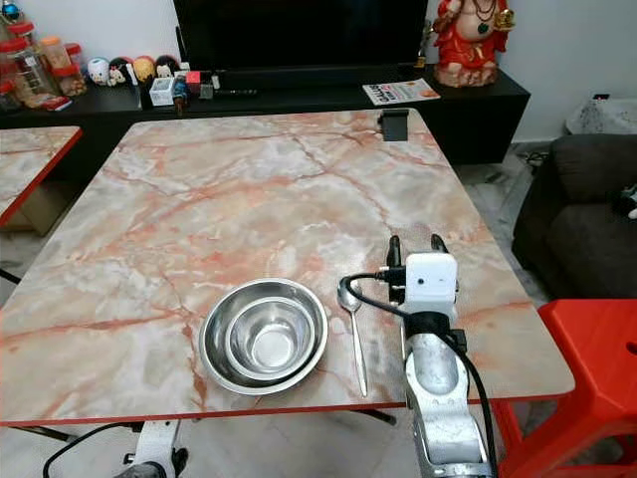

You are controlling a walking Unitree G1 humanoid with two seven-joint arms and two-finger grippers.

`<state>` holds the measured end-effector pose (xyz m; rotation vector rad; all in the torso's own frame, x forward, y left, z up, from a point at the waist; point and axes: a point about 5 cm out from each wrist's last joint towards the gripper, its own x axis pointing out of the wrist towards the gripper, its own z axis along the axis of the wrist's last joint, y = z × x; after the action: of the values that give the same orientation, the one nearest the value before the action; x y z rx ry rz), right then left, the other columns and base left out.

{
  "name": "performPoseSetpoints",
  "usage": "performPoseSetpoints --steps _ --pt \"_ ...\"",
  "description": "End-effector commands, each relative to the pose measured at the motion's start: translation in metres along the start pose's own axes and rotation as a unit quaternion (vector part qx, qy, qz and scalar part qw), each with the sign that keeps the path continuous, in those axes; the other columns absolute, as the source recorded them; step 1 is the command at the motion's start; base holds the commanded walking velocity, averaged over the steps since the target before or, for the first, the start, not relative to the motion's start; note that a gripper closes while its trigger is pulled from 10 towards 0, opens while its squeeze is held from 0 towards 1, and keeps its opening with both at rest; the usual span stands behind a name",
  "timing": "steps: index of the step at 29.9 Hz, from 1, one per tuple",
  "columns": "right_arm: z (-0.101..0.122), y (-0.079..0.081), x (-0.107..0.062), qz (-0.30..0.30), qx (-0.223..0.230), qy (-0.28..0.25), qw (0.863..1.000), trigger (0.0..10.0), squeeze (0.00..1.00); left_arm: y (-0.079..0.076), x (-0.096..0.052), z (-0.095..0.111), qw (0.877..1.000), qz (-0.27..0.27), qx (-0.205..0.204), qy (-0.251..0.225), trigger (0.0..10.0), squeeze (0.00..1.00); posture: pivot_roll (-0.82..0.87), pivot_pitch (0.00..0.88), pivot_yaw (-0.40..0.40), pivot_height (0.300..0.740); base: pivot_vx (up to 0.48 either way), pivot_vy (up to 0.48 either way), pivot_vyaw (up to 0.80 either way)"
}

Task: Setting the table

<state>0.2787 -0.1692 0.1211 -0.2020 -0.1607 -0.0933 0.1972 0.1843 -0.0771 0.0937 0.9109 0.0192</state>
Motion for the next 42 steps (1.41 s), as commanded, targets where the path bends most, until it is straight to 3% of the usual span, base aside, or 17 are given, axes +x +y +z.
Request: performPoseSetpoints --steps 1,9,33,42 --pt "-0.003 0.002 -0.001 0.004 -0.006 -0.001 1.0 10.0 0.0 0.001 0.0 0.001 1.0 0.004 -0.001 0.0 10.0 0.0 -0.12 0.0 0.046 0.725 0.0 0.0 0.0" --pt "-0.009 0.0 -0.003 -0.006 -0.002 -0.001 1.0 10.0 0.0 0.001 0.0 0.0 1.0 0.008 -0.013 0.001 10.0 0.0 -0.1 0.0 0.034 0.725 0.0 0.18 0.0" --pt "0.003 0.003 -0.002 -0.016 -0.004 -0.053 0.998 10.0 0.0 -0.001 -0.001 -0.003 1.0 0.005 -0.014 0.004 10.0 0.0 -0.11 0.0 0.031 0.725 0.0 0.362 0.0" --pt "0.007 0.003 -0.001 -0.017 -0.006 -0.064 0.998 10.0 0.0 -0.001 -0.001 -0.006 1.0 0.006 -0.014 0.007 10.0 0.0 -0.11 0.0 0.029 0.725 0.0 0.04 0.0"
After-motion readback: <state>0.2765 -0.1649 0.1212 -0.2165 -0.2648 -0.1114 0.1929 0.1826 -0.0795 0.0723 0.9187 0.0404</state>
